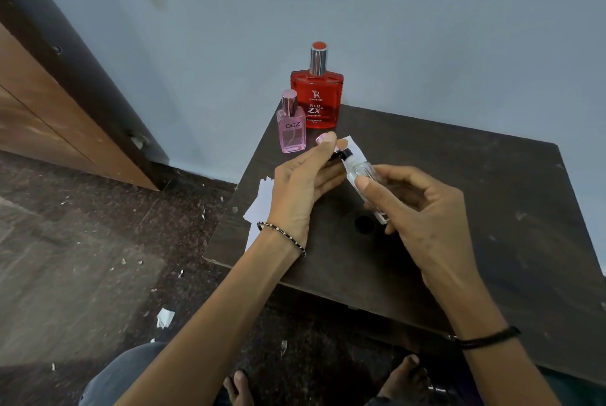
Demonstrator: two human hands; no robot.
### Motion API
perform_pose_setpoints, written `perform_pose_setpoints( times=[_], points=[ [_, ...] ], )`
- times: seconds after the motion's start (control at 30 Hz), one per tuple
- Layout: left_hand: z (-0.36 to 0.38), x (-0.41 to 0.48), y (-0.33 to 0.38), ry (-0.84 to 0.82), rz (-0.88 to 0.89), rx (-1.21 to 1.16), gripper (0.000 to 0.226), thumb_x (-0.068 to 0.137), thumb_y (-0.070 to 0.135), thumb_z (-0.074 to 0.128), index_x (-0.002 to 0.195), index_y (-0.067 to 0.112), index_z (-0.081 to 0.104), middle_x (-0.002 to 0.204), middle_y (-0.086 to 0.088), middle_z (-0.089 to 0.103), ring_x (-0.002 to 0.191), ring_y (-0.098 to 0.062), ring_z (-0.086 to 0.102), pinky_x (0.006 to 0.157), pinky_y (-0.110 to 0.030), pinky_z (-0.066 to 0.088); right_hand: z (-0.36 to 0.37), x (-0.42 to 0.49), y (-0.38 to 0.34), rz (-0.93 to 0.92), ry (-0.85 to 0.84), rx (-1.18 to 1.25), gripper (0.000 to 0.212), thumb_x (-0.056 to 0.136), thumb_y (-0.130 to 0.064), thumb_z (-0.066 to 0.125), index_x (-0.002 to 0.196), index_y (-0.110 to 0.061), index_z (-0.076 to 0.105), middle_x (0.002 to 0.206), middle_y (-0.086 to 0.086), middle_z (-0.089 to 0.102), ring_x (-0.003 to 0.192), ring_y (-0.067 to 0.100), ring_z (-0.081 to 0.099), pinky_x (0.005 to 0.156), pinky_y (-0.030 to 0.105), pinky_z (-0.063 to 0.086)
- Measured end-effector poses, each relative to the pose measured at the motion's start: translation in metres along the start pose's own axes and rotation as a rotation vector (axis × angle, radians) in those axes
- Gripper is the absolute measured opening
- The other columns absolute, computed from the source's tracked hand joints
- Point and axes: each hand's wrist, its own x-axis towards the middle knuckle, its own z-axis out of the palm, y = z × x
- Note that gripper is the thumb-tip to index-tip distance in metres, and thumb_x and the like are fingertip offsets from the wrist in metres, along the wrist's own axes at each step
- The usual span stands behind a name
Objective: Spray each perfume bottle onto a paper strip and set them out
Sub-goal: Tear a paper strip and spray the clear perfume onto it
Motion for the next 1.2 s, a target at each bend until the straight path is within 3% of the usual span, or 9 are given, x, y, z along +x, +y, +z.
perform_pose_setpoints(
  times=[0.1, 0.27, 0.37, 0.5, 0.83, 0.93, 1.07, 1.2],
  points=[
    [0.001, -0.001, 0.001, 0.004, -0.008, 0.035, 0.034, 0.098, 0.029, 0.062, 0.116, 0.003, 0.074, 0.111, -0.008, 0.078, 0.102, -0.025, 0.076, 0.092, -0.035, 0.06, 0.0, -0.001, -0.001, 0.017, -0.025, 0.002, 0.044, 0.073, -0.06, 0.079, 0.109, -0.034, 0.078, 0.103, -0.008, 0.078, 0.078, 0.011, 0.077, 0.049, 0.019, 0.055],
    [0.001, -0.002, 0.003, -0.007, -0.015, 0.051, 0.023, 0.097, 0.029, 0.063, 0.099, 0.013, 0.08, 0.105, -0.007, 0.08, 0.095, -0.02, 0.077, 0.08, -0.027, 0.062, 0.002, -0.001, -0.002, 0.065, -0.054, 0.057, 0.043, 0.076, -0.053, 0.08, 0.11, -0.027, 0.079, 0.101, -0.006, 0.08, 0.077, 0.013, 0.078, 0.049, 0.02, 0.056],
    [0.002, -0.004, 0.0, -0.061, -0.007, 0.102, 0.024, 0.097, 0.031, 0.063, 0.097, 0.016, 0.082, 0.095, -0.004, 0.081, 0.094, -0.019, 0.077, 0.084, -0.028, 0.062, 0.004, -0.001, -0.003, 0.07, -0.044, 0.113, 0.037, 0.08, -0.048, 0.08, 0.109, -0.024, 0.076, 0.096, -0.009, 0.08, 0.076, 0.015, 0.079, 0.05, 0.021, 0.058],
    [0.006, -0.004, -0.002, -0.106, -0.023, 0.116, 0.027, 0.097, 0.034, 0.063, 0.099, 0.014, 0.081, 0.099, -0.009, 0.08, 0.099, -0.024, 0.076, 0.091, -0.035, 0.06, 0.005, 0.0, -0.003, 0.08, -0.028, 0.186, 0.029, 0.086, -0.038, 0.079, 0.108, -0.021, 0.071, 0.093, -0.003, 0.081, 0.074, 0.019, 0.079, 0.05, 0.023, 0.058],
    [0.016, -0.008, 0.002, -0.119, -0.026, 0.104, 0.027, 0.094, 0.038, 0.066, 0.095, 0.017, 0.082, 0.094, -0.005, 0.081, 0.089, -0.017, 0.078, 0.08, -0.029, 0.062, 0.0, 0.002, -0.008, 0.202, -0.06, 0.405, 0.038, 0.082, -0.036, 0.076, 0.105, -0.007, 0.068, 0.095, 0.006, 0.081, 0.073, 0.026, 0.079, 0.047, 0.019, 0.056],
    [0.022, -0.008, 0.002, -0.112, 0.003, 0.122, 0.027, 0.091, 0.043, 0.068, 0.086, 0.022, 0.084, 0.09, -0.002, 0.081, 0.085, -0.016, 0.078, 0.079, -0.029, 0.063, -0.004, 0.002, -0.009, 0.212, -0.064, 0.407, 0.039, 0.076, -0.029, 0.082, 0.107, -0.008, 0.068, 0.096, 0.005, 0.081, 0.075, 0.026, 0.079, 0.048, 0.02, 0.056],
    [0.025, -0.004, 0.0, -0.061, -0.041, 0.095, 0.046, 0.091, 0.057, 0.058, 0.082, 0.019, 0.082, 0.093, -0.006, 0.081, 0.088, -0.018, 0.078, 0.081, -0.031, 0.061, -0.01, 0.003, -0.01, 0.182, -0.056, 0.42, 0.041, 0.075, -0.025, 0.085, 0.109, -0.009, 0.069, 0.098, 0.006, 0.08, 0.075, 0.025, 0.079, 0.048, 0.019, 0.055],
    [0.023, -0.003, -0.001, -0.065, -0.024, 0.101, 0.039, 0.099, 0.043, 0.056, 0.083, 0.02, 0.082, 0.095, -0.006, 0.081, 0.09, -0.017, 0.078, 0.077, -0.026, 0.062, -0.018, 0.004, -0.012, 0.138, -0.024, 0.409, 0.046, 0.067, -0.037, 0.086, 0.107, -0.018, 0.071, 0.098, 0.001, 0.081, 0.076, 0.021, 0.079, 0.046, 0.018, 0.055]
  ],
)
